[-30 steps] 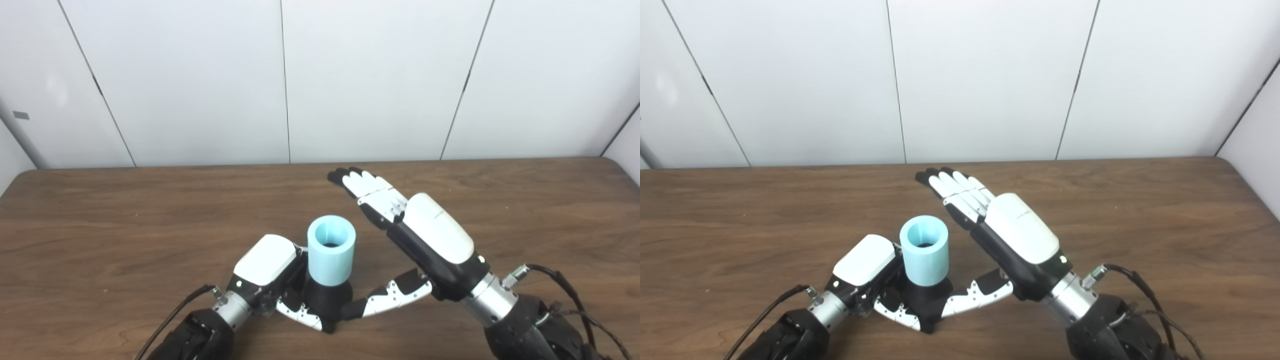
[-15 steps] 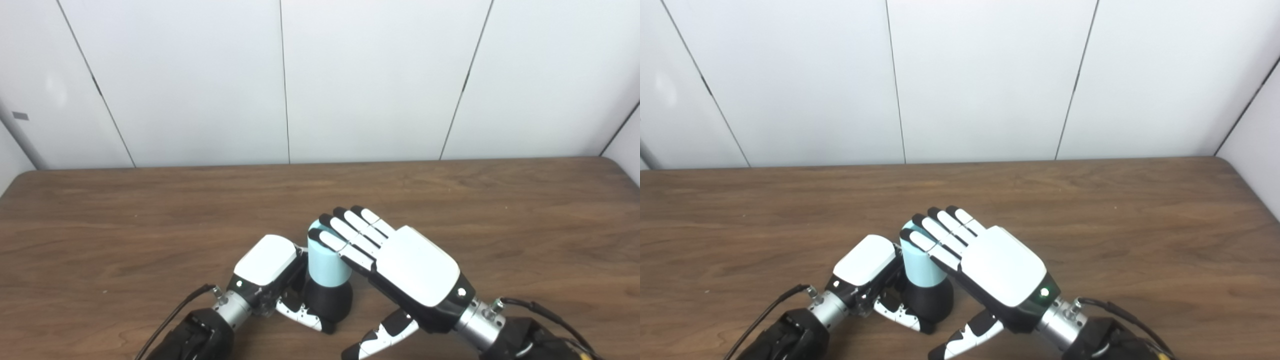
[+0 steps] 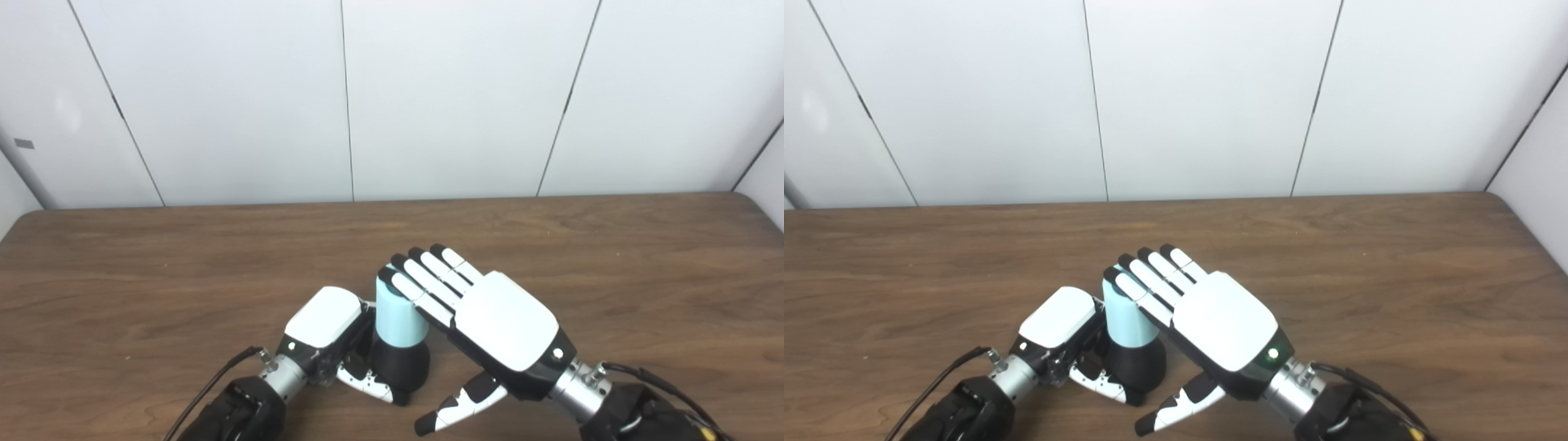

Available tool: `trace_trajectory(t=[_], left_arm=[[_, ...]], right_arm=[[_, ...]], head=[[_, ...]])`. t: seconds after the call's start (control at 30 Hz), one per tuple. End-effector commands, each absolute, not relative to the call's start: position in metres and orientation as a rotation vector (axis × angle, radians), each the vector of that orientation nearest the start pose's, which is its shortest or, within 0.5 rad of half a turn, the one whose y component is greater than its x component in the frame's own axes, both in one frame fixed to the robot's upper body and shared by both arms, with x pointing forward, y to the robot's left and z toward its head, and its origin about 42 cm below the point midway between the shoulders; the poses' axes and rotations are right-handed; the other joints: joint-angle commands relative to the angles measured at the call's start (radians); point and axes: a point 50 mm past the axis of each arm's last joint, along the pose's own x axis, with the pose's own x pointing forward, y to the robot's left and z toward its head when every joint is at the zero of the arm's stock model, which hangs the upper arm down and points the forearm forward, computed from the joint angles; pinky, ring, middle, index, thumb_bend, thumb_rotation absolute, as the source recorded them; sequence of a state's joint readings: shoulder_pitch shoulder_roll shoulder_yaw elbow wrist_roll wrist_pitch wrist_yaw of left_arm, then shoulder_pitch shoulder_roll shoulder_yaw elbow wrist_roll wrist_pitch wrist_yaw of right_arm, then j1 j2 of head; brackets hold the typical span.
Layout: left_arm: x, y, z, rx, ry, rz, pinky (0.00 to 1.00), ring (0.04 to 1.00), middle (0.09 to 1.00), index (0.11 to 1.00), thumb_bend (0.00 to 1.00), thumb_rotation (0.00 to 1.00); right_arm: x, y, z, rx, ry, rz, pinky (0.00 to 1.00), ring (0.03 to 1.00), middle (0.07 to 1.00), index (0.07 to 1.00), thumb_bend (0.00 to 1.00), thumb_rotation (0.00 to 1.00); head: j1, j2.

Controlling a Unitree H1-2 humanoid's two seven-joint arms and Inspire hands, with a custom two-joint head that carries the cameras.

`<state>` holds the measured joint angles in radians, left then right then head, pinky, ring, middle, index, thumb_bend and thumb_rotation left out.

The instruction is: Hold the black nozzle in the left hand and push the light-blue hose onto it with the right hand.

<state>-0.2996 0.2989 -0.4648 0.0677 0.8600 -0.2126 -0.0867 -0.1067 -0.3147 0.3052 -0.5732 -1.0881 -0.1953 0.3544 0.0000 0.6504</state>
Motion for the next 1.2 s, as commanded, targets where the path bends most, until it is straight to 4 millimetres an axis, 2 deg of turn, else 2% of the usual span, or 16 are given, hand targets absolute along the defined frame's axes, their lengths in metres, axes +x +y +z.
trace_trajectory(t=[0.0,0.2,0.43,0.6,0.83,1.0,1.17], left_arm=[[0.34,0.156,0.144,1.219,-0.506,-0.625,0.13,0.182,0.471,0.478,0.52,0.0],[0.34,0.155,0.144,1.216,-0.502,-0.624,0.12,0.169,0.471,0.478,0.52,0.0],[0.34,0.155,0.144,1.219,-0.501,-0.624,0.13,0.176,0.471,0.478,0.52,0.0],[0.34,0.156,0.144,1.211,-0.495,-0.624,0.13,0.177,0.471,0.478,0.52,0.0],[0.34,0.156,0.144,1.208,-0.495,-0.621,0.13,0.181,0.471,0.478,0.52,0.0],[0.34,0.156,0.144,1.204,-0.497,-0.62,0.12,0.172,0.471,0.477,0.52,0.0],[0.339,0.157,0.144,1.208,-0.492,-0.623,0.13,0.182,0.471,0.478,0.52,0.0]], right_arm=[[0.254,-0.182,0.22,-1.504,-0.605,0.531,1.0,1.0,1.0,0.985,0.85,0.79],[0.253,-0.184,0.221,-1.475,-0.657,0.557,1.0,0.994,0.979,0.939,0.82,0.78],[0.251,-0.183,0.219,-1.457,-0.693,0.571,0.94,0.952,0.935,0.886,0.86,0.7],[0.248,-0.182,0.217,-1.487,-0.714,0.564,0.92,0.943,0.921,0.862,0.86,0.69],[0.245,-0.182,0.21,-1.524,-0.695,0.553,0.88,0.942,0.922,0.866,0.85,0.69],[0.243,-0.181,0.206,-1.56,-0.631,0.572,0.94,0.993,0.975,0.926,0.82,0.74],[0.243,-0.181,0.205,-1.558,-0.627,0.568,0.92,0.993,0.98,0.926,0.82,0.73]], head=[[0.001,0.001],[0.002,0.002],[0.002,0.002],[0.002,0.001],[0.003,0.001],[0.004,0.002],[0.003,0.001]])
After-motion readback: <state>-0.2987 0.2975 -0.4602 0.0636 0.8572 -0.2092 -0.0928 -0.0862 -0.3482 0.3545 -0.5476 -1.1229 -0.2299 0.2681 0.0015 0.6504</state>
